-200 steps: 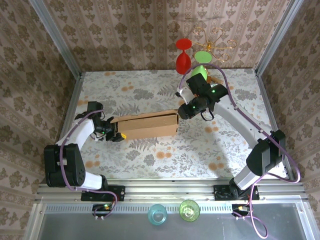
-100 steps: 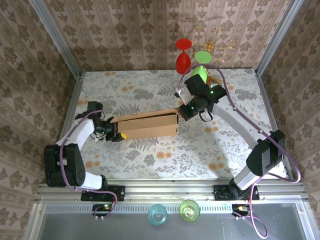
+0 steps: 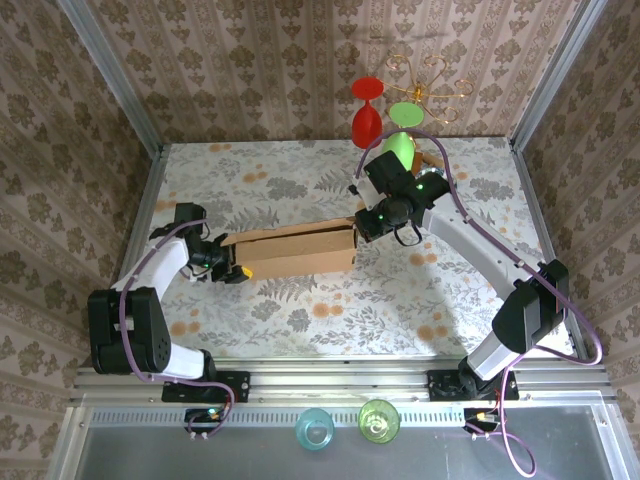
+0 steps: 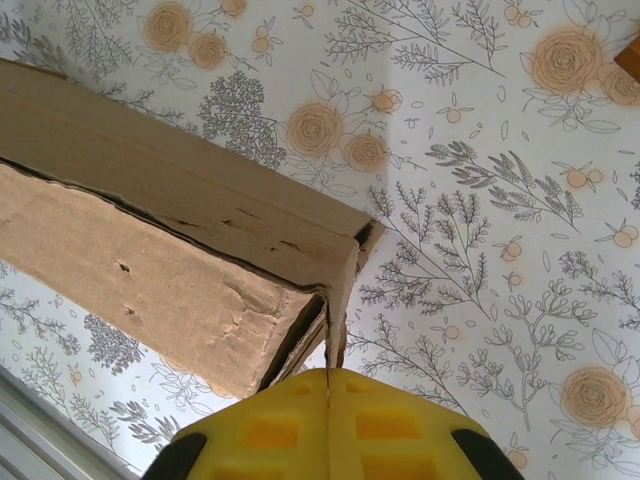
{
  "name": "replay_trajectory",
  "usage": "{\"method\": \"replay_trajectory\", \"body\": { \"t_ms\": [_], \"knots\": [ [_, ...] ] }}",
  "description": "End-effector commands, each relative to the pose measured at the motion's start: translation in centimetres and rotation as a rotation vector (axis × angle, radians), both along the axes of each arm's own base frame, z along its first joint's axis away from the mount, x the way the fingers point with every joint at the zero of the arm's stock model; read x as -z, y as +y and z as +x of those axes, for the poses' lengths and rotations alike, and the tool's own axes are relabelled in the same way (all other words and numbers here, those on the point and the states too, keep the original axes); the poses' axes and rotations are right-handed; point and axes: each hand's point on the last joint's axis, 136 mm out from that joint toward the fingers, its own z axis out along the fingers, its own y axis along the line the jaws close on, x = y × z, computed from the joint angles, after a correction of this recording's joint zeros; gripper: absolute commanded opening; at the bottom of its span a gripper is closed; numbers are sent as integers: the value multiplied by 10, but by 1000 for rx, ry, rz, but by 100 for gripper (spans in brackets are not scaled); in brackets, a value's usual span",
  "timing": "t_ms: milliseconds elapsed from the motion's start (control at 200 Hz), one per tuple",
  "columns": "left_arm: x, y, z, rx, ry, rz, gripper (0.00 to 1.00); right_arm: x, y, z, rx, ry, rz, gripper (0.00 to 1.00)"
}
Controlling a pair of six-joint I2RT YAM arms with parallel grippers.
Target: Fold the paper box
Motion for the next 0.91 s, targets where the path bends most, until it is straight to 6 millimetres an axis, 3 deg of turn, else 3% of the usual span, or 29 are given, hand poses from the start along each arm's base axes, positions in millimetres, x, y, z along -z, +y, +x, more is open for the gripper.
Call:
{"method": "replay_trajectory", "body": {
  "t_ms": [0, 165, 360, 440, 700, 900],
  "knots": [
    [6, 12, 0, -12, 27, 79, 25, -11, -2, 2, 11, -16, 45, 14],
    [6, 18, -1, -9, 48, 92, 25, -26, 1, 6, -66, -64, 219, 26],
    [7, 22, -3, 16, 103, 97, 23, -39, -12, 14, -112, -182, 383, 34],
    [9, 22, 0, 19, 108, 97, 22, -32, -17, 13, -135, -187, 380, 35],
    [15, 26, -1, 16, 156, 117, 20, -34, -8, 23, -296, -383, 393, 42],
    [16, 28, -1, 17, 170, 124, 19, -25, -2, 32, -342, -365, 375, 42]
  ]
}}
